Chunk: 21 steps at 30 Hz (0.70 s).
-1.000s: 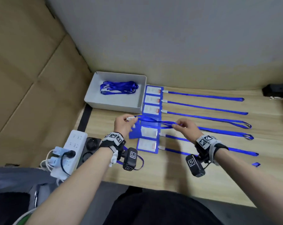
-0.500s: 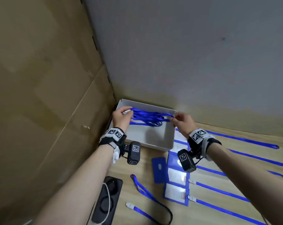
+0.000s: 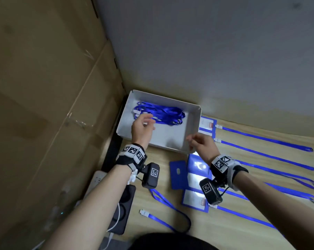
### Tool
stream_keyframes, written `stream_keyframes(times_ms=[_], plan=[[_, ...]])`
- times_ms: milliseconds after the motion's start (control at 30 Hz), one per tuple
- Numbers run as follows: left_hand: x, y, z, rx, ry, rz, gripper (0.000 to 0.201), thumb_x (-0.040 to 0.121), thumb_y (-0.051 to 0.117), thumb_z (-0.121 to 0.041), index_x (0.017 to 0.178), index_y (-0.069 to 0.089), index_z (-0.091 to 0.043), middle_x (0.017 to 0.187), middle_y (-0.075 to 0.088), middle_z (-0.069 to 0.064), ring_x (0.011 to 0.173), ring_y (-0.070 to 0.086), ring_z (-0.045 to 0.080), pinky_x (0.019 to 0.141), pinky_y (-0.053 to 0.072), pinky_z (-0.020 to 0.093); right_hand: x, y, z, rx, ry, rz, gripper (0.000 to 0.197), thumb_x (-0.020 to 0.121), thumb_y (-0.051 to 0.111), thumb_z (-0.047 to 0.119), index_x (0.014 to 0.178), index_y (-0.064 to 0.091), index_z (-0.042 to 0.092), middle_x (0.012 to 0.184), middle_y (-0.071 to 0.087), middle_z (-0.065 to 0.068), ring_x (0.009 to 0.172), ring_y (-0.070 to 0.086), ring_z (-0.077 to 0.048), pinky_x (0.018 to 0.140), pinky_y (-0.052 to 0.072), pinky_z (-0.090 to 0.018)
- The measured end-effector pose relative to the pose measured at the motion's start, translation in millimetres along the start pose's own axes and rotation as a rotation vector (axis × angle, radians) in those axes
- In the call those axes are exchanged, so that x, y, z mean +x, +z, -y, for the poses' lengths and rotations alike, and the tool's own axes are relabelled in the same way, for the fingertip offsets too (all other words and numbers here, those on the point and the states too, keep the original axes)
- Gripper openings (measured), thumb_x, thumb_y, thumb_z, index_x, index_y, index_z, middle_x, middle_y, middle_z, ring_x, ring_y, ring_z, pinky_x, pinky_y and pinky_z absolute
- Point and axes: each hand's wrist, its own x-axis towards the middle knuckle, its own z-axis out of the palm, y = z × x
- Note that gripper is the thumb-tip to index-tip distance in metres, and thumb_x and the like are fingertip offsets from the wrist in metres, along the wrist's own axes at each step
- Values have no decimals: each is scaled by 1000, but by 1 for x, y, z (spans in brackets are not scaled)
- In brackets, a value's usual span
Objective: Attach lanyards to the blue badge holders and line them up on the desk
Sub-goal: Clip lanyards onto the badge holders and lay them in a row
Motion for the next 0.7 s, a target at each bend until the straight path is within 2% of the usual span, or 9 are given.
stream_keyframes(times_ms=[133,200,267,333,367,433,533,600,700], plan=[[-39,4,15,11,-22,170,22,90,50,0,99,67,-12,86,71,4,66,64,15,49,44,18,-35,18,-21,-64,30,95,17,93,56,0,87,68,9,60,65,-3,54,60,-10,63,48,-17],[-58,1,22,40,-43,236,23,89,48,5,99,66,-5,84,69,7,63,60,13,47,41,12,-48,30,-32,-101,48,155,15,92,59,6,84,69,12,59,66,-1,55,62,-10,67,50,-23],[-74,-2,36,100,-68,274,22,87,49,4,95,67,-6,83,69,9,61,58,12,49,41,12,-57,43,-41,-148,66,202,17,92,61,11,78,69,17,60,68,0,57,62,-10,69,51,-28],[-92,-8,57,226,-118,264,20,83,56,-6,85,70,-20,83,72,3,67,64,17,57,50,22,-69,56,-47,-223,88,255,18,92,62,17,75,67,20,60,68,2,59,60,-11,69,50,-30],[-99,-12,69,336,-148,261,17,82,58,-11,80,70,-24,85,74,0,76,67,19,67,54,27,-75,63,-50,-264,99,290,16,91,63,17,76,68,20,62,68,2,61,61,-11,70,50,-30],[-116,-23,94,591,-182,311,15,83,58,-18,79,71,-26,94,75,-2,92,68,23,84,55,33,-87,77,-59,-355,99,351,8,88,65,18,82,71,19,71,70,3,71,66,-15,74,52,-30],[-143,-37,120,763,-192,382,16,84,58,-17,77,66,-29,102,73,-2,100,66,24,88,53,34,-105,95,-70,-569,105,389,16,83,69,34,92,71,21,86,69,3,87,65,-21,74,51,-30],[-158,-43,134,839,-207,436,22,83,56,-10,86,67,-30,108,70,-2,103,64,23,92,52,33,-118,104,-74,-757,71,408,20,82,67,39,94,65,24,90,64,1,88,61,-24,72,48,-30],[-181,-46,153,1048,-87,601,32,82,59,0,106,64,-21,123,55,4,118,52,24,95,48,37,-134,117,-73,-945,6,410,11,87,55,32,78,51,26,84,55,-1,79,54,-28,67,42,-31]])
